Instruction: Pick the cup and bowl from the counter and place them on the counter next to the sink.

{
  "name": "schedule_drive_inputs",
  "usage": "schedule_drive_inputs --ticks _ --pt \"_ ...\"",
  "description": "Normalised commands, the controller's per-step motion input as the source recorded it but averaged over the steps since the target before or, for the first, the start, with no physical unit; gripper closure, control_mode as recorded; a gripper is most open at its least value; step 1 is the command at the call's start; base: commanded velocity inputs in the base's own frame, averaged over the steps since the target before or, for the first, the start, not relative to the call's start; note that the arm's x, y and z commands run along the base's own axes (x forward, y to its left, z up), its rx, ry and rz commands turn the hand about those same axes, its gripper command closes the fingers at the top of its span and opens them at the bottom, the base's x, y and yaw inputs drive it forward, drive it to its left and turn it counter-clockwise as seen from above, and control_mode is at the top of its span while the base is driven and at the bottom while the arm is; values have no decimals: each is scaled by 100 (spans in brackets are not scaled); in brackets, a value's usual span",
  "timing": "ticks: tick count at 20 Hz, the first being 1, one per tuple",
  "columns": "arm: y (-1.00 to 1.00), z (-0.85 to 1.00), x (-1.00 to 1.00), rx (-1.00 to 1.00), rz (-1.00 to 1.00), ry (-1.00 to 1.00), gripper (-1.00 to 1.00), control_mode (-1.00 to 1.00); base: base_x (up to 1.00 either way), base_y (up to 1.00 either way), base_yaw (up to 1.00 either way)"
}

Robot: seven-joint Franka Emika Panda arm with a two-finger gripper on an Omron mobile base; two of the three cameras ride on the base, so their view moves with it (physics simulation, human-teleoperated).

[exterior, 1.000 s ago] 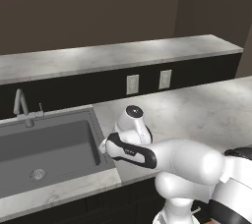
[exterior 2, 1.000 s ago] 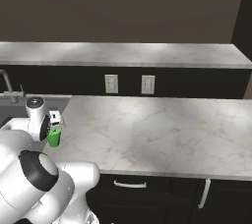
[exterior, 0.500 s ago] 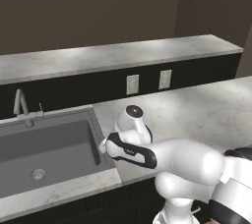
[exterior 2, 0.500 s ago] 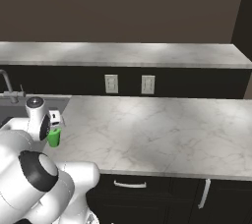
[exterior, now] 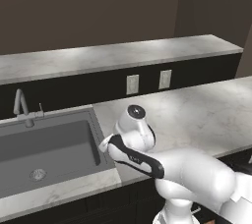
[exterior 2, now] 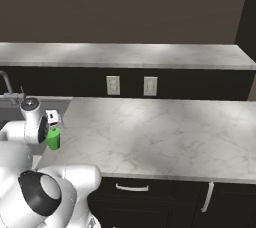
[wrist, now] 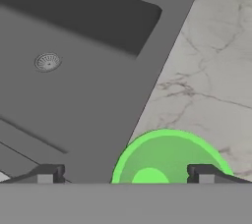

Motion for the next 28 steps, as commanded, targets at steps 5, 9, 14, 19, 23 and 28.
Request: schedule_drive_inputs --ticks 5,9,14,19,23,28 --pt "0 12 -18 0 0 -9 -100 -100 0 0 0" --pt "0 18 -21 0 0 -7 -100 -100 0 0 0" --pt "-1 23 -39 0 0 -5 -100 -100 0 0 0" --pt "-6 26 -45 0 0 0 -100 -100 0 0 0" --pt "-41 23 -44 2 -1 0 -100 -100 0 0 0" --pt "-45 30 -51 5 -9 3 -100 -100 0 0 0"
